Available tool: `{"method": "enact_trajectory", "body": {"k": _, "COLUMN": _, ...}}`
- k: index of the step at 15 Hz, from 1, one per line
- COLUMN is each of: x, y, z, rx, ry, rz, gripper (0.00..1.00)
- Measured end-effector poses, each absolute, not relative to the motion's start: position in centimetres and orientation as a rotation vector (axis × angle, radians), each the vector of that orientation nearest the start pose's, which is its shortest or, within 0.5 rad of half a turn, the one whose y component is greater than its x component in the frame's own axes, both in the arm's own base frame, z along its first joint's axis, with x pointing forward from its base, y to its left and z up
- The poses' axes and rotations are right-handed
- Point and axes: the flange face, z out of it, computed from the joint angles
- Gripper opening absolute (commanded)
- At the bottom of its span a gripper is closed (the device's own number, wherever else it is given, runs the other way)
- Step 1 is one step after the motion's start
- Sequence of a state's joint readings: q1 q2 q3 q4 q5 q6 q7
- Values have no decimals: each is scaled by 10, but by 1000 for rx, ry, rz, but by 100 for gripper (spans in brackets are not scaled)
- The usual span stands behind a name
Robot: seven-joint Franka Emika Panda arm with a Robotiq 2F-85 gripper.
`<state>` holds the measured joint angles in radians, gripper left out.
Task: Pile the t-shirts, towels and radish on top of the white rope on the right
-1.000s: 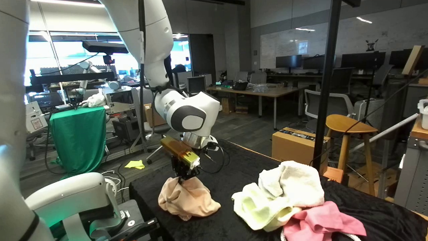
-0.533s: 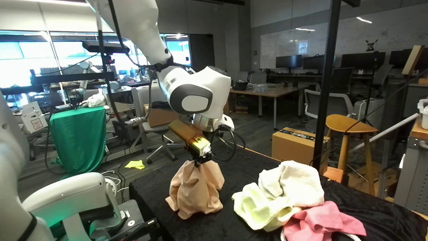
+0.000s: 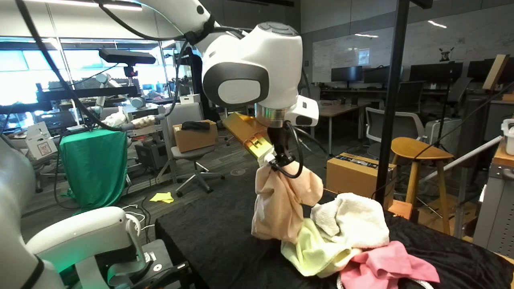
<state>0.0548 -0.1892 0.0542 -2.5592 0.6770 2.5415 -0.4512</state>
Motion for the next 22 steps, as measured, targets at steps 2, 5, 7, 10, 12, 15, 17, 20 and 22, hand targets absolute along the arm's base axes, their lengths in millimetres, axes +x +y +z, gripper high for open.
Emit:
{"method": "enact_trajectory", "body": {"k": 2, "x": 453, "y": 18, "z": 366, "rx": -2732, "ry": 47, "rz": -434, "gripper": 6}}
{"method": "enact_trajectory", "body": {"k": 5, "x": 458, "y": -10, "z": 384, "rx": -2732, "ry": 161, "rz": -589, "gripper": 6}}
{"method": "enact_trajectory", "body": {"k": 7, "x": 462, "y": -21, "z": 388, "rx": -2741, "ry": 245, "rz": -679, "gripper": 6}}
{"method": "enact_trajectory", "body": {"k": 10, "x": 471, "y": -32, "z": 374, "rx": -2777, "ry": 368, "rz": -754, "gripper": 6}}
{"method": "enact_trajectory", "body": {"k": 12, "x": 480, "y": -35, "z": 351, "rx": -2825, "ry": 423, "rz": -746, "gripper": 6}}
{"method": "enact_trajectory", "body": {"k": 15, "x": 492, "y": -37, "z": 303, "rx": -2925, "ry": 460, "rz": -674, "gripper": 6}}
{"method": "enact_trajectory", "body": {"k": 17, "x": 497, "y": -42, "z": 265, "rx": -2998, "ry": 465, "rz": -608, "gripper": 6}}
{"method": "enact_trajectory", "body": {"k": 20, "x": 506, "y": -52, "z": 231, "rx": -3102, "ry": 489, "rz": -553, "gripper": 5}}
{"method": "enact_trajectory", "body": {"k": 22, "x": 518, "y": -49, "z": 226, "rx": -3143, "ry": 515, "rz": -558, "gripper": 6}}
